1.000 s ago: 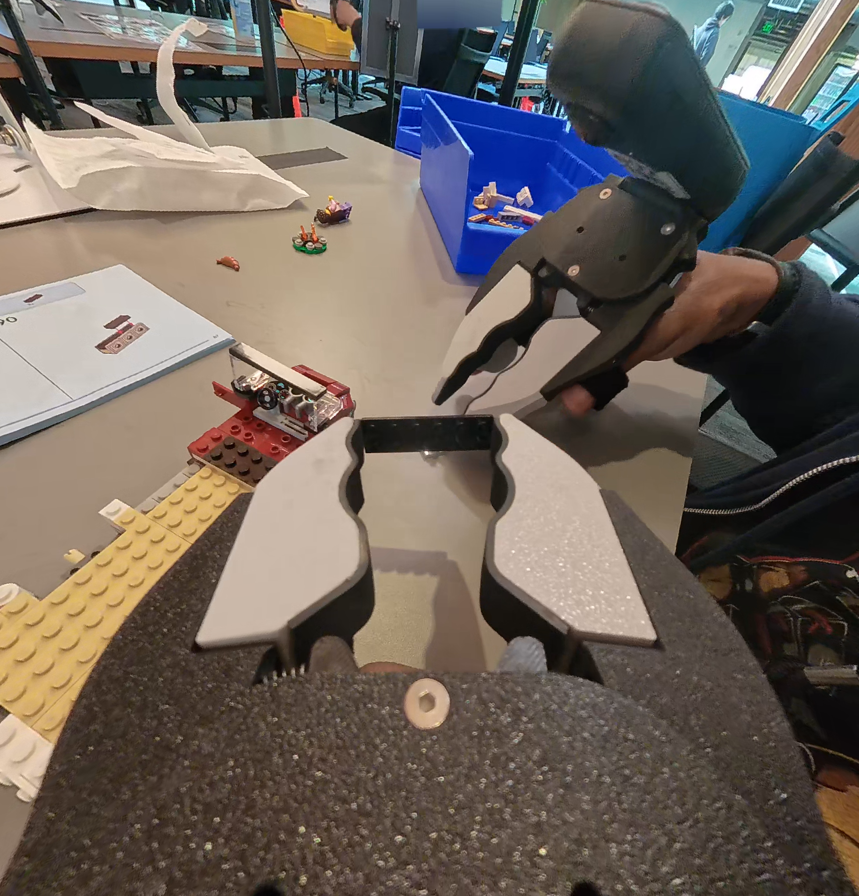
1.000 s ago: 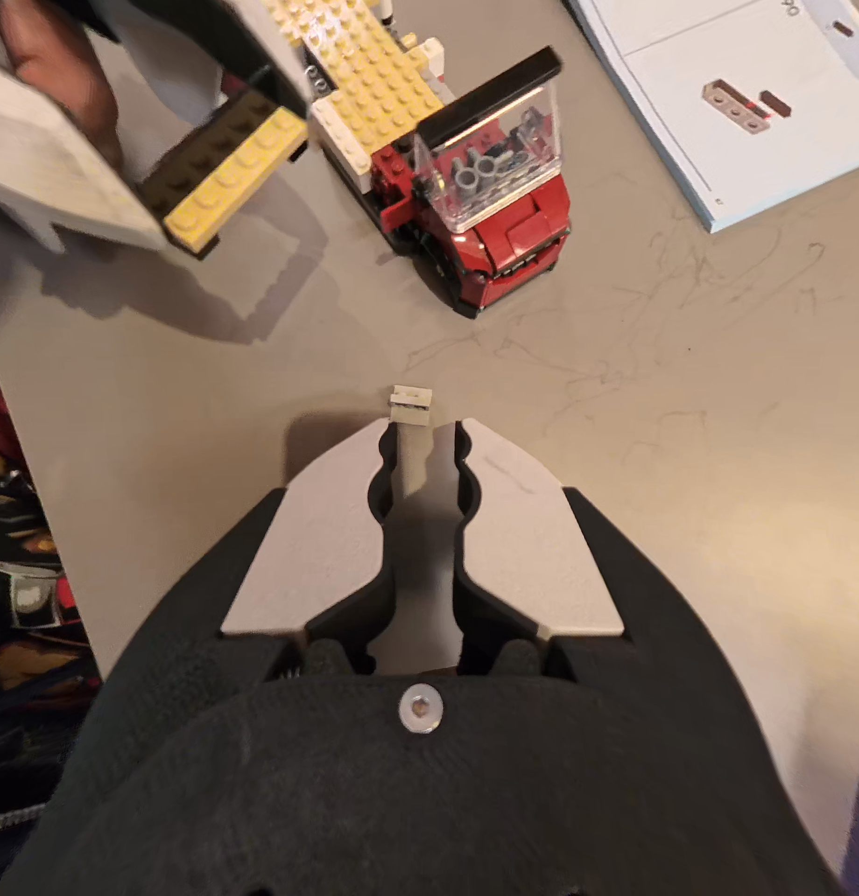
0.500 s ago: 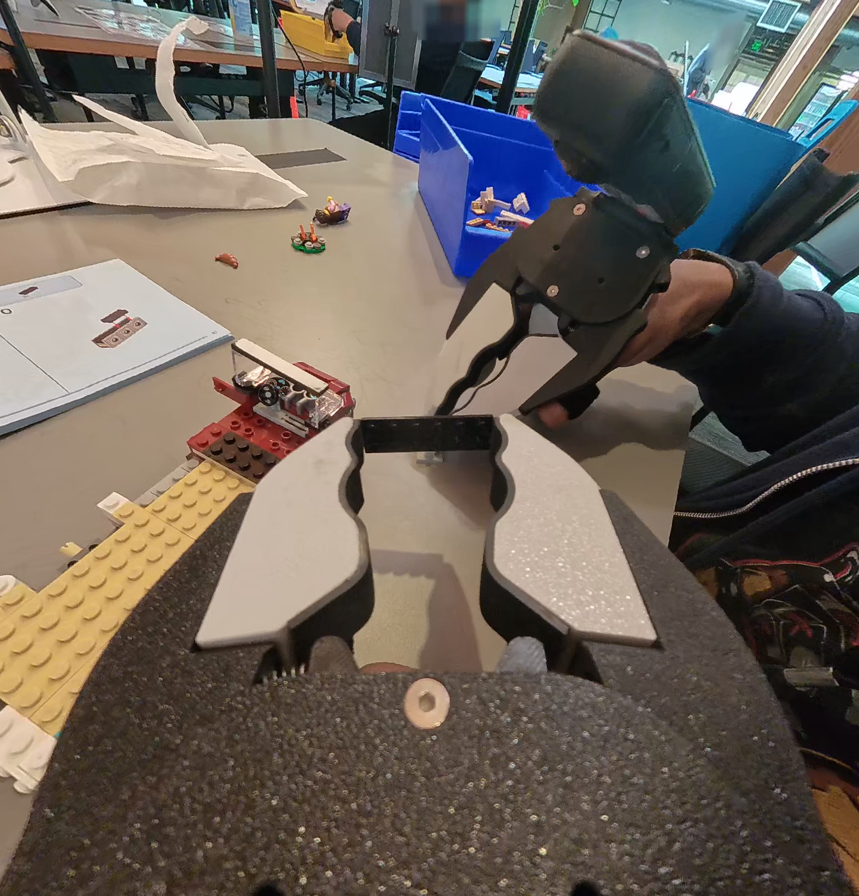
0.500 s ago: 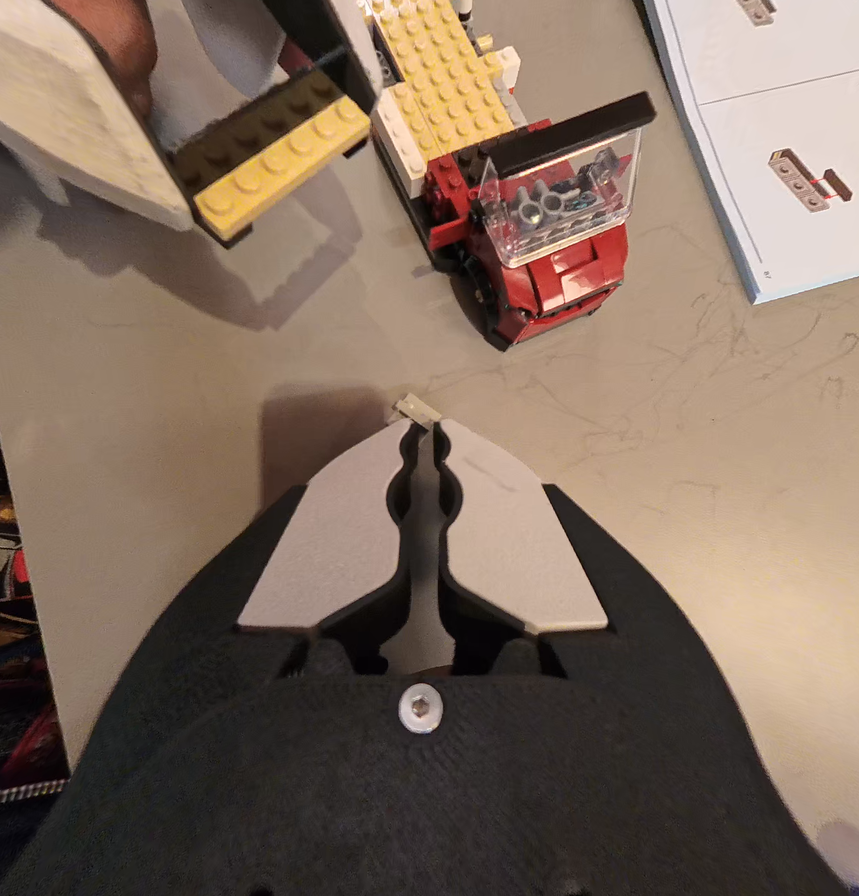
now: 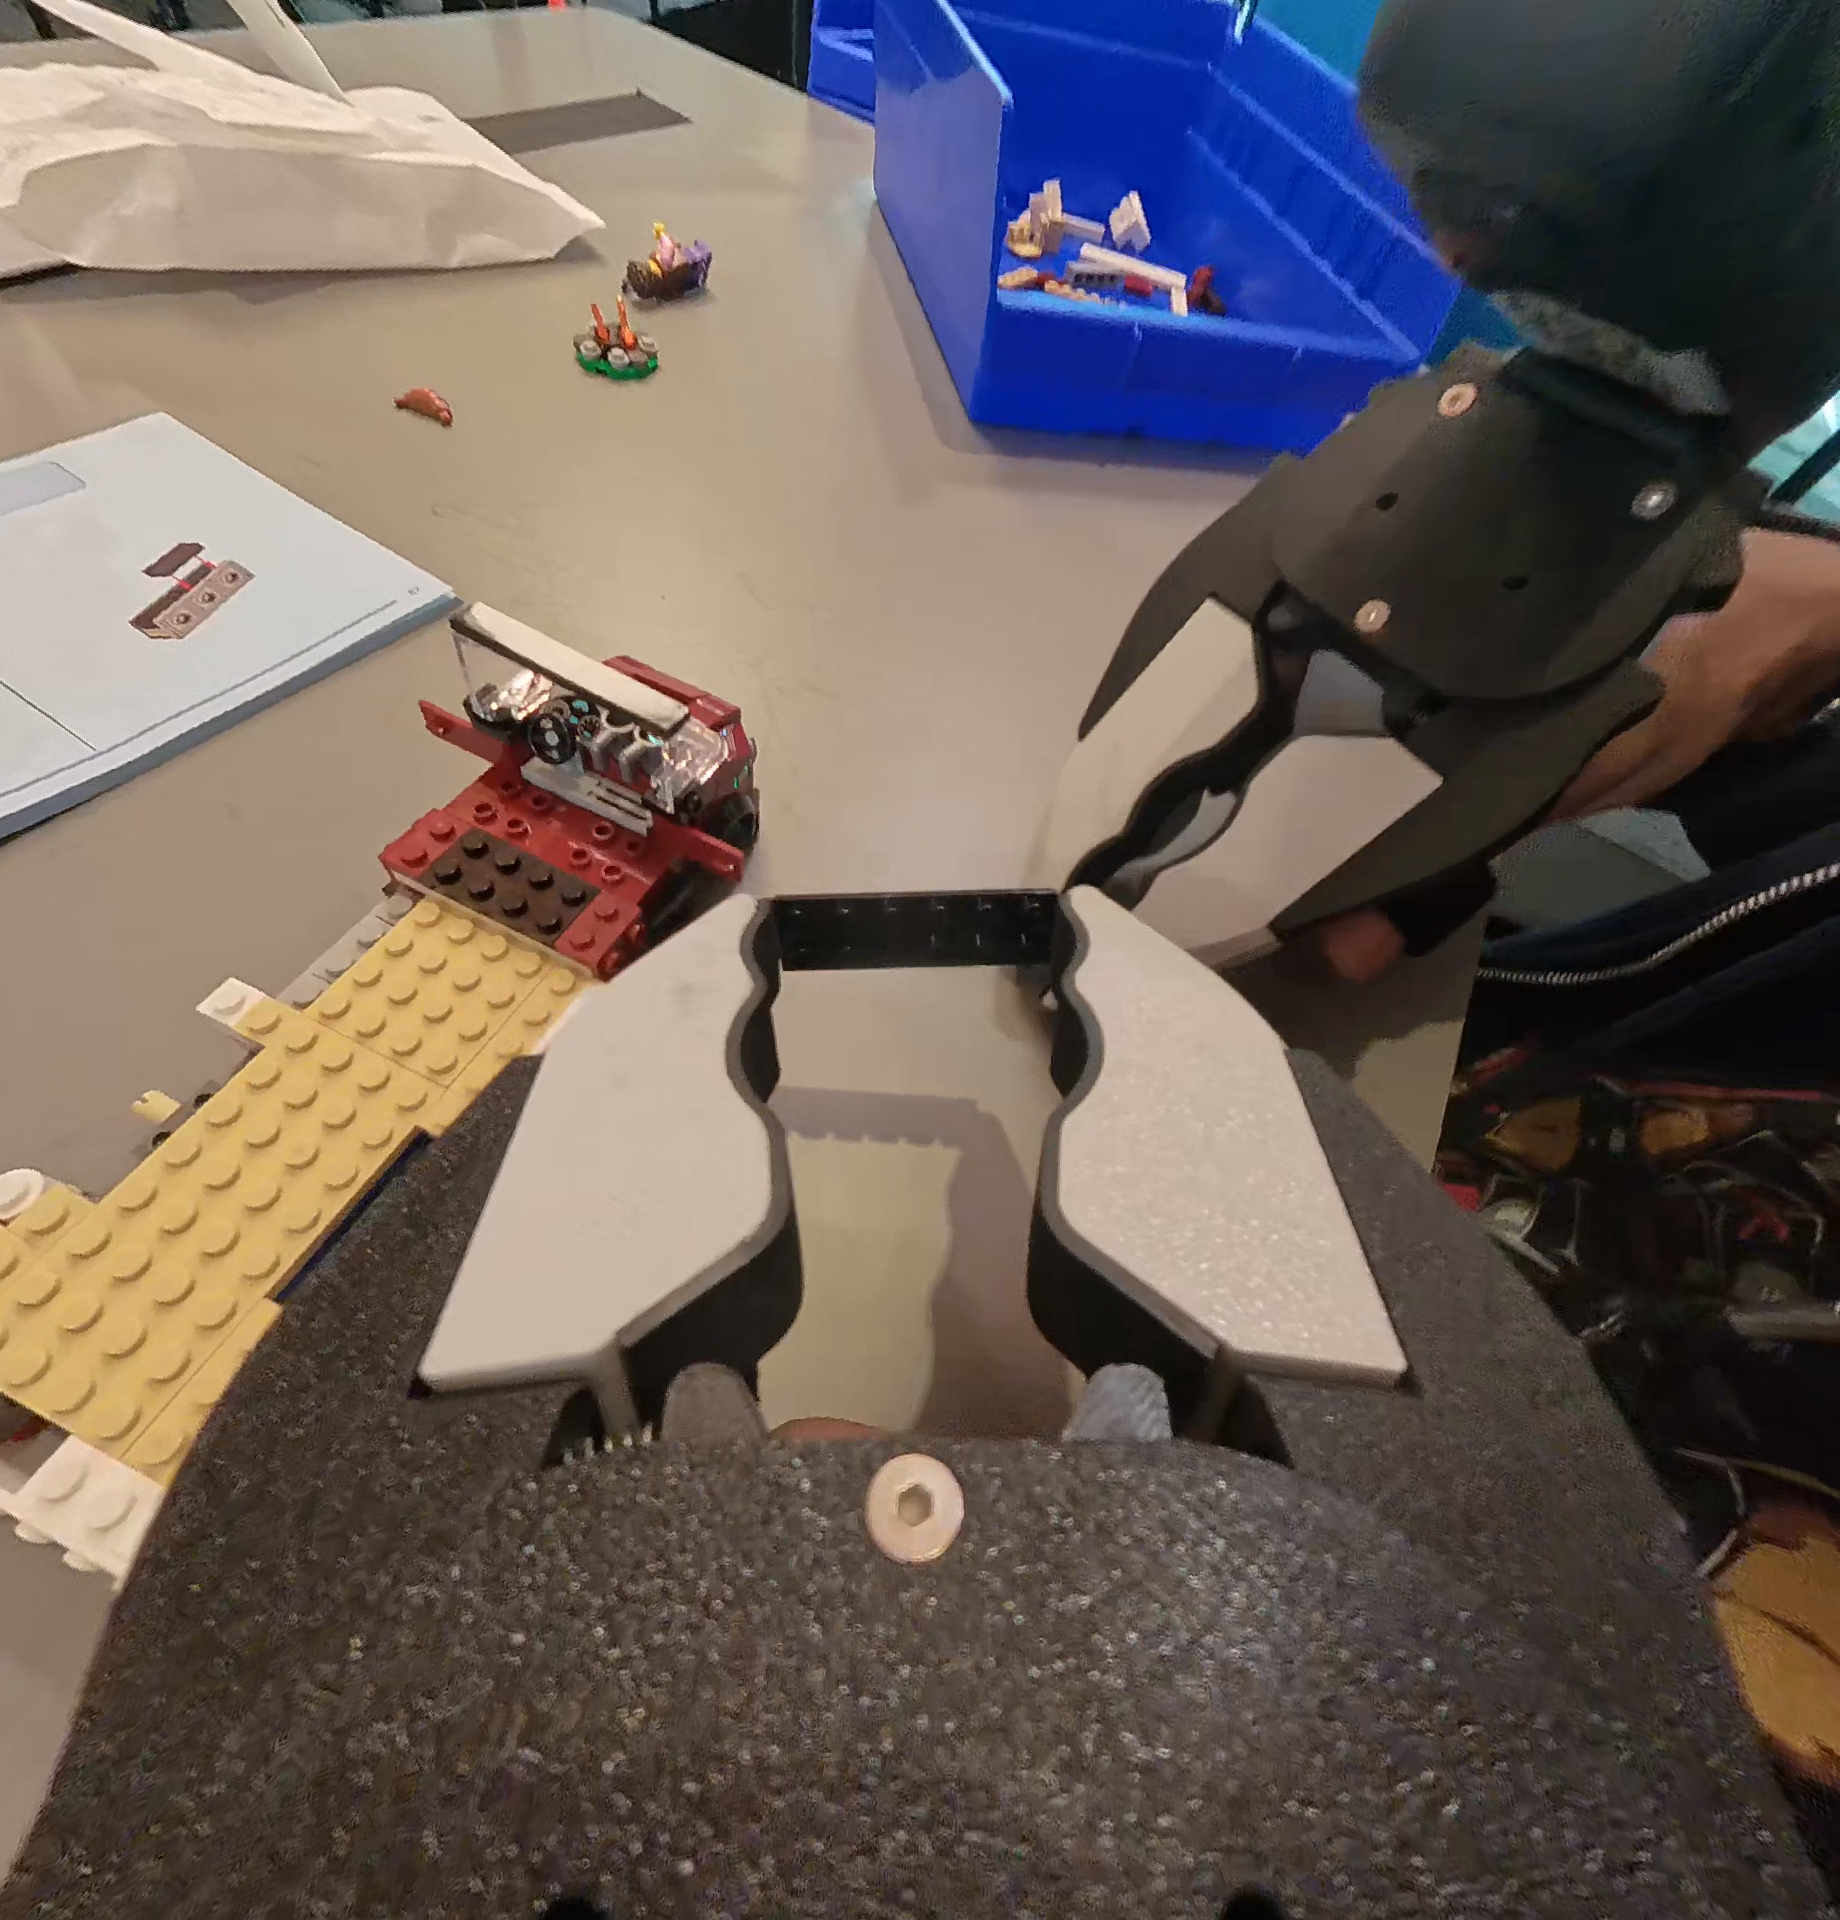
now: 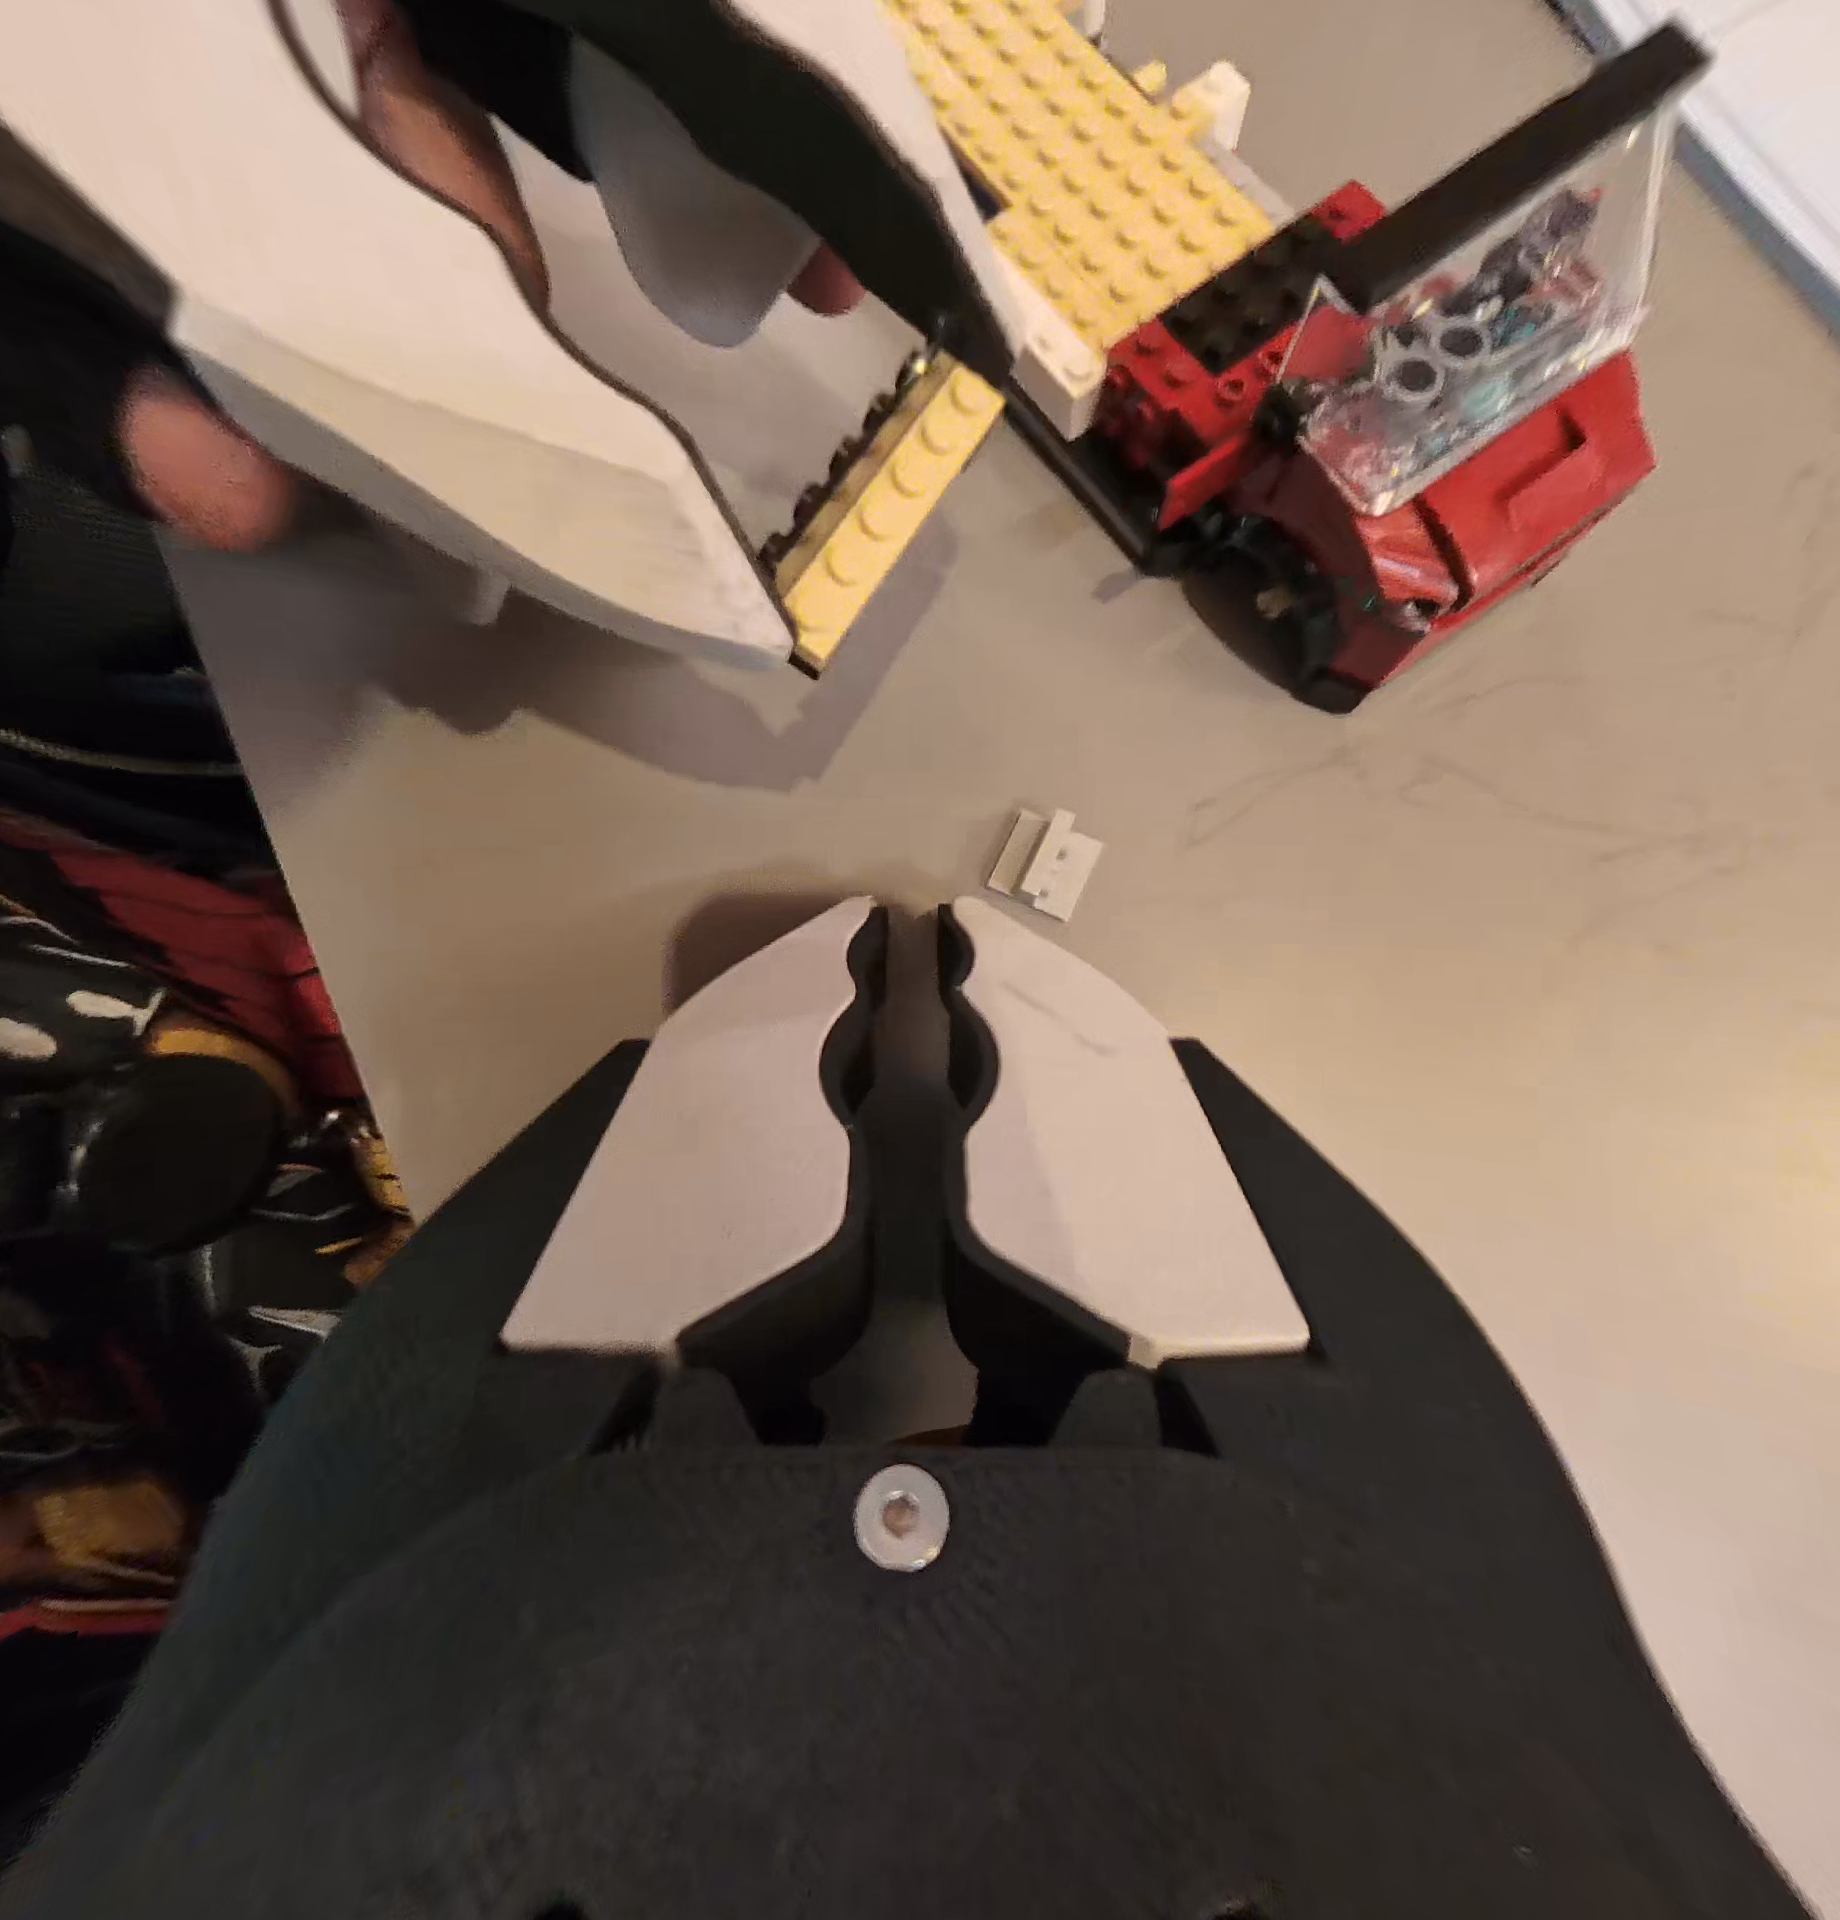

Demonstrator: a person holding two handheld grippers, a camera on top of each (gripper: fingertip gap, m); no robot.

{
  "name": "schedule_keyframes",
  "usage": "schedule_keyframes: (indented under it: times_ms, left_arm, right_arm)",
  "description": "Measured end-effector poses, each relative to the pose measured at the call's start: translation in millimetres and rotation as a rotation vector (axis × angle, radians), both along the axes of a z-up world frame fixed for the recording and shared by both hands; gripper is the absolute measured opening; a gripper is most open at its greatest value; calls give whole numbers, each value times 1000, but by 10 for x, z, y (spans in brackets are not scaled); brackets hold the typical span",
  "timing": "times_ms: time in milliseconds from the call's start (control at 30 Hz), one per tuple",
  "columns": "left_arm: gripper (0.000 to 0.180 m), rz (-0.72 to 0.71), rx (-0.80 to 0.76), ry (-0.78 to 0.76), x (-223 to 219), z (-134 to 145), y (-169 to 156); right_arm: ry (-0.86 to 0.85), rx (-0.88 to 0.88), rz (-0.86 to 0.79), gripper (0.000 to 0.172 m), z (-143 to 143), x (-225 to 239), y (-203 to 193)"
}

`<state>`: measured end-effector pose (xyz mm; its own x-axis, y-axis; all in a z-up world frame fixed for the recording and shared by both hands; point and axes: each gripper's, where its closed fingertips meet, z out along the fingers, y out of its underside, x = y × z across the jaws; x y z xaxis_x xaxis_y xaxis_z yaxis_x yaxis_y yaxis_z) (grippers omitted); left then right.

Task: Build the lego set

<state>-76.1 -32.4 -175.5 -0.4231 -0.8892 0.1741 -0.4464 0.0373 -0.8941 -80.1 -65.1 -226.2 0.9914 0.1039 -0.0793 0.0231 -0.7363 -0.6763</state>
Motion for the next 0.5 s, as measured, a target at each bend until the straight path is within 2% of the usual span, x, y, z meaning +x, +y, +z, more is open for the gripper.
schedule_keyframes:
  times_ms: [133,233,500]
  left_arm:
    - [50,-48,13,37,-73,-58,19]
    - [50,-85,37,66,-107,-112,-6]
    - [50,-175,95,134,-159,-244,-129]
  right_arm:
    - [-131,54,35,11,92,231,0]
    - [-115,8,59,13,43,326,-24]
    - [-88,46,178,17,26,-43,103]
